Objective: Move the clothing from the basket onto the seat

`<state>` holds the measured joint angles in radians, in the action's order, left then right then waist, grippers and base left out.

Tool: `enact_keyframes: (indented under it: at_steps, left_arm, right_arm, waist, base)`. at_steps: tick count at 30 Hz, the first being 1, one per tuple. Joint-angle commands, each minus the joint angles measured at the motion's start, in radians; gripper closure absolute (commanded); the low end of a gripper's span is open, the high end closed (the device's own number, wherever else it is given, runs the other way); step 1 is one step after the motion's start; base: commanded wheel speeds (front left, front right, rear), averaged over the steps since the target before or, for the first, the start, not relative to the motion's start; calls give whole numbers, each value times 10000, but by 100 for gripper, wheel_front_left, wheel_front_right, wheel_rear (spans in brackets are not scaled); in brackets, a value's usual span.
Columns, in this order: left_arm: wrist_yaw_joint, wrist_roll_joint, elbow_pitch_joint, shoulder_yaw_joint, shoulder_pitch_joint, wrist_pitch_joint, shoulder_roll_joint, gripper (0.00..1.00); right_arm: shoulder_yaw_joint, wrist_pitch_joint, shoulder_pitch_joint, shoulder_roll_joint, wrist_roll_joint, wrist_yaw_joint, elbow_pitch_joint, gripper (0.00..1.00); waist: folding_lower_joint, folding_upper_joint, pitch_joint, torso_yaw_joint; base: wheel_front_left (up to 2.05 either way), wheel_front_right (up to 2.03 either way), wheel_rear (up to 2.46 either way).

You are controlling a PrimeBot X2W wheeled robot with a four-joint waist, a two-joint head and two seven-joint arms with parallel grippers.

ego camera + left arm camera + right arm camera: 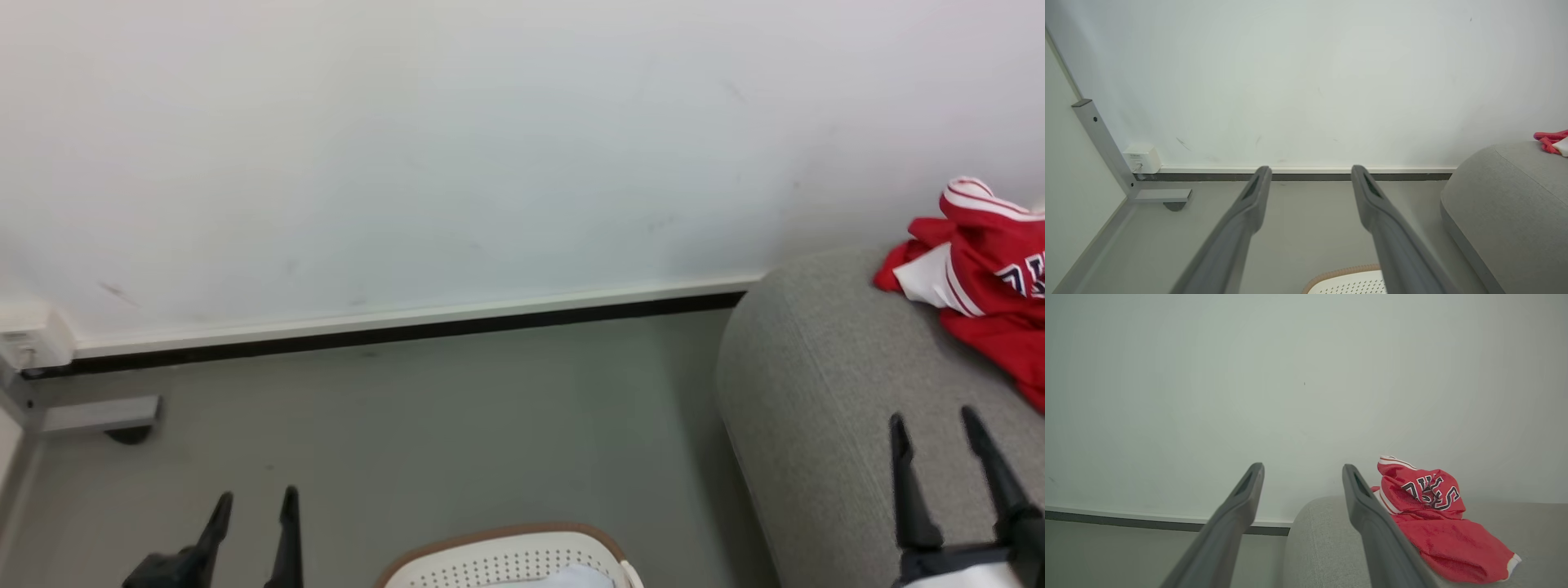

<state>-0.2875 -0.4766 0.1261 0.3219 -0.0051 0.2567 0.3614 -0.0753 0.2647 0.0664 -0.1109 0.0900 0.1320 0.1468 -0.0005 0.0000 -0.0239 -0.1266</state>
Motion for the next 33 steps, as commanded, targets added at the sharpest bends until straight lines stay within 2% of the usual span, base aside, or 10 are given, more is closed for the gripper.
enact_keyframes:
  at_steps: [1,4,7,10,15,31,32,33]
  left_arm:
    - [-60,-27,26,-189,336,61,-36,0]
    - [-53,148,56,-499,697,79,-125,0]
    - [141,467,-130,-738,975,79,-295,0]
    - [450,776,-211,-951,1128,82,-499,0]
    - [899,1097,-2,-1219,1282,82,-833,0]
    - [1523,1681,480,-2067,1194,80,-1472,0]
    - [1556,1639,523,-2020,1253,70,-1514,100]
    - [1558,1629,604,-2013,1273,63,-1555,100]
  right_arm:
    - [125,-8,-380,134,110,-26,-99,0]
    - [382,-10,-882,369,95,-26,40,0]
    - [344,-8,-1163,499,-59,-26,126,0]
    - [174,-8,-1396,584,-270,-26,285,0]
    - [329,-8,-1691,600,74,-26,734,0]
    - [434,-8,-1519,599,145,-26,1027,0]
    - [428,1,-1553,602,102,2,1048,100]
    - [426,-4,-1574,614,112,2,1129,100]
  waist:
    - [5,0,-361,366]
    - [5,0,-494,530]
    - [5,0,-551,663]
    - [5,0,-590,743]
    - [5,0,-640,806]
    - [5,0,-588,858]
    - [6,0,-588,856]
    - [7,0,-587,856]
  base:
    - [0,0,0]
    - [0,0,0]
    - [0,0,0]
    - [0,0,0]
    - [0,0,0]
    - [0,0,0]
    - [0,0,0]
    - [0,0,0]
